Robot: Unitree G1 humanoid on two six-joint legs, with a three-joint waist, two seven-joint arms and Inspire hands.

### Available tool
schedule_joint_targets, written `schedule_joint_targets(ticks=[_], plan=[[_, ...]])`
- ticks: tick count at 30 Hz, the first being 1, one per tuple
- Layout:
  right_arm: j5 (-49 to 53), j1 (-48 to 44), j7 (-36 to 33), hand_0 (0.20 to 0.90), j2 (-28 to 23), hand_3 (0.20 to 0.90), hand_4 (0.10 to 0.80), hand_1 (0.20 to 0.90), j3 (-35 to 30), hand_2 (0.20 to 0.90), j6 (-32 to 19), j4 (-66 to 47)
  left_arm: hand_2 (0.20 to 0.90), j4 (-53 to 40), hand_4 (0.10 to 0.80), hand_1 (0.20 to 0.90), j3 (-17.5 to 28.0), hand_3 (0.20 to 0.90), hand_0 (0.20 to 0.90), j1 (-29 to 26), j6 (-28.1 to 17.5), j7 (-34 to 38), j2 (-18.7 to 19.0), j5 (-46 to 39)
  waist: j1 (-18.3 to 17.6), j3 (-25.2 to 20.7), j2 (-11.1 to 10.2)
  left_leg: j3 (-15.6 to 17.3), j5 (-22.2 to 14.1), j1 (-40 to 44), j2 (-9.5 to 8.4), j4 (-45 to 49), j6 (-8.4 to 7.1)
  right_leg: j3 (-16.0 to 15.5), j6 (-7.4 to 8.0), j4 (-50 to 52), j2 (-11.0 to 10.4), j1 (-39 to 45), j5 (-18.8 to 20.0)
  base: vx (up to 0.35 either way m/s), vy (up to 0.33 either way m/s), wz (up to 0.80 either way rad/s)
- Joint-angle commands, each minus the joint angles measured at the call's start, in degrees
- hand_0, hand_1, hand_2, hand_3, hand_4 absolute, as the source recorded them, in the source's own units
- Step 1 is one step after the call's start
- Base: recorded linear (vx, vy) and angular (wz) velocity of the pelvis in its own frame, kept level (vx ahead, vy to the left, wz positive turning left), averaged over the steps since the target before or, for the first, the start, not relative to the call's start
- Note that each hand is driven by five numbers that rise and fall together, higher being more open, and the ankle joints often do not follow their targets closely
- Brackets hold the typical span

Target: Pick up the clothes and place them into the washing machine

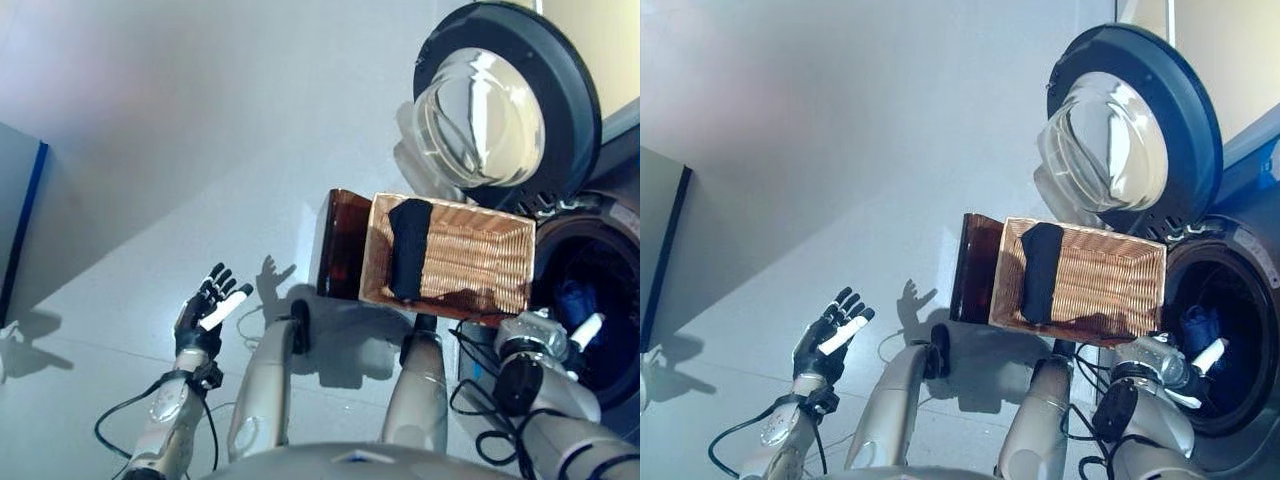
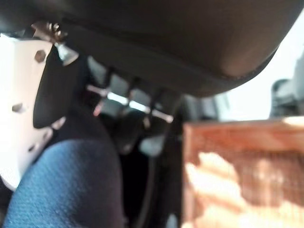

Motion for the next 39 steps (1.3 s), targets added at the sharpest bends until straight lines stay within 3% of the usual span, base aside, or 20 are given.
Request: schedule_joint_targets(ticks=[1, 13, 22, 23, 24, 25, 39], plan=[[-1.40, -0.26, 0.83, 0.200, -10.09, 0.200, 0.300, 0.200, 2.41, 0.200, -3.36, 0.22, 0.900, -6.95, 0.800, 0.900, 2.63, 0.900, 0.900, 2.14, -4.54, -1.33, 2.69, -0.66, 0.03, -2.38, 1.83, -3.98, 1.77, 1.33, 4.35, -1.97, -7.34, 0.13, -3.61, 3.88, 0.68, -0.66, 0.26, -0.002, 0.020, -0.05], [2.23, -2.73, -1.39, 0.200, -18.74, 0.200, 0.300, 0.200, -0.78, 0.200, -5.62, 2.76, 0.900, -9.53, 0.800, 0.900, 2.34, 0.900, 0.900, 2.52, -4.66, -1.07, 3.66, -1.58, -0.22, -3.12, 3.21, -2.95, 1.29, -0.99, 3.80, -0.92, -7.23, 2.34, -4.04, 6.97, 0.43, -4.67, -1.16, 0.002, 0.007, -0.02], [0.89, -3.45, -2.17, 0.200, -19.46, 0.200, 0.300, 0.200, 1.28, 0.200, -4.58, 3.94, 0.900, -11.12, 0.800, 0.900, 2.64, 0.900, 0.900, 2.28, -5.21, -0.47, 4.08, -2.41, -0.14, -3.62, 3.30, -2.28, 0.72, -1.94, 4.03, 0.31, -7.11, 2.92, -4.35, 8.41, 0.51, -6.48, -1.30, 0.000, 0.000, 0.00], [0.64, -3.28, -2.04, 0.340, -19.28, 0.340, 0.400, 0.340, 1.51, 0.340, -4.43, 4.01, 0.900, -11.10, 0.800, 0.900, 2.80, 0.900, 0.900, 2.19, -5.26, -0.35, 4.18, -2.35, -0.15, -3.70, 3.22, -2.20, 0.76, -1.98, 4.09, 0.22, -7.11, 2.93, -4.37, 8.38, 0.55, -6.55, -1.26, 0.000, 0.000, 0.00], [0.58, -3.23, -1.84, 0.527, -19.02, 0.527, 0.533, 0.527, 1.70, 0.527, -4.33, 4.18, 0.900, -11.03, 0.800, 0.900, 2.93, 0.900, 0.900, 2.08, -5.30, -0.30, 4.19, -2.44, -0.16, -3.78, 3.06, -2.16, 0.81, -2.06, 4.17, 0.17, -7.12, 2.93, -4.38, 8.33, 0.61, -6.61, -1.19, 0.000, 0.000, 0.00], [0.57, -3.08, -1.71, 0.900, -18.84, 0.900, 0.800, 0.900, 1.80, 0.900, -4.24, 4.38, 0.900, -10.87, 0.800, 0.900, 3.09, 0.900, 0.900, 2.03, -5.22, -0.23, 4.12, -2.45, -0.17, -3.85, 2.95, -2.14, 0.82, -2.06, 4.18, 0.19, -7.11, 2.88, -4.39, 8.37, 0.67, -6.64, -1.12, 0.000, 0.000, 0.00], [1.05, -4.57, -0.76, 0.900, -15.89, 0.900, 0.800, 0.900, 3.78, 0.900, -3.20, 5.20, 0.900, -9.38, 0.800, 0.900, 3.48, 0.900, 0.900, 2.13, -4.87, -0.44, 4.26, -2.97, 0.24, -4.45, 1.88, -1.59, 2.45, -0.98, 3.91, -3.38, -7.05, 2.32, -3.91, 4.27, 0.83, -5.02, 1.13, 0.000, 0.000, 0.00]])
